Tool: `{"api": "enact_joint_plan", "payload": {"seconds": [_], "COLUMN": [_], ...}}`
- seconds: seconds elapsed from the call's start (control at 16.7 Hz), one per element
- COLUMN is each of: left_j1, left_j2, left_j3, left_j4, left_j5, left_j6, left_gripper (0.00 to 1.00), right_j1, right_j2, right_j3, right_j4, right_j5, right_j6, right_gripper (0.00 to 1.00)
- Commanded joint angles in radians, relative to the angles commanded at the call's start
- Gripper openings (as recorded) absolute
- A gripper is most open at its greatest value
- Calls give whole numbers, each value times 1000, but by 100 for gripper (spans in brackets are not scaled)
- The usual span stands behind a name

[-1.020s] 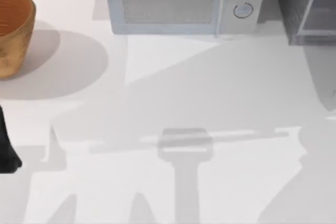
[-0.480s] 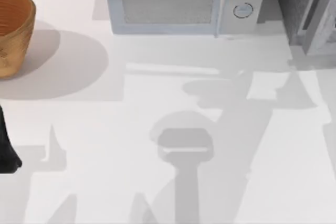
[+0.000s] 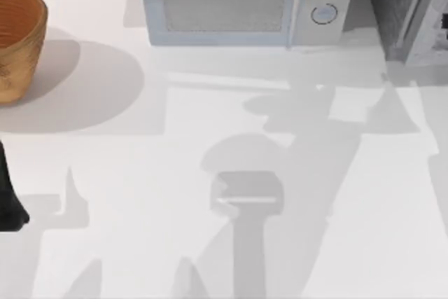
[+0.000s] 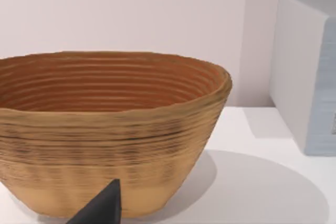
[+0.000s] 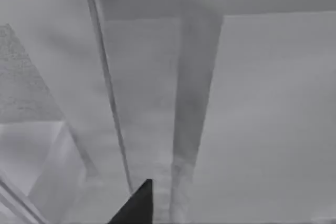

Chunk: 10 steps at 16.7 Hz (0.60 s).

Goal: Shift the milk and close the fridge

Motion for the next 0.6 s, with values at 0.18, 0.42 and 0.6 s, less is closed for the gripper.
{"api": "enact_joint_plan", "payload": {"seconds": [0.18,0.42,0.6], "left_j1": [0,0,0], "left_j2": [0,0,0], "left_j3": [0,0,0], "left_j4": [0,0,0], "left_j5": [0,0,0], "left_j6": [0,0,0], "left_gripper": [100,100,100], "right_j1": [0,0,0], "right_j2": [118,249,289], "right_j3": [142,330,379], "right_j4": [-28,-63,-74], "right_j5": [2,6,8], "right_j6": [0,0,0], "right_gripper": [100,100,100]}}
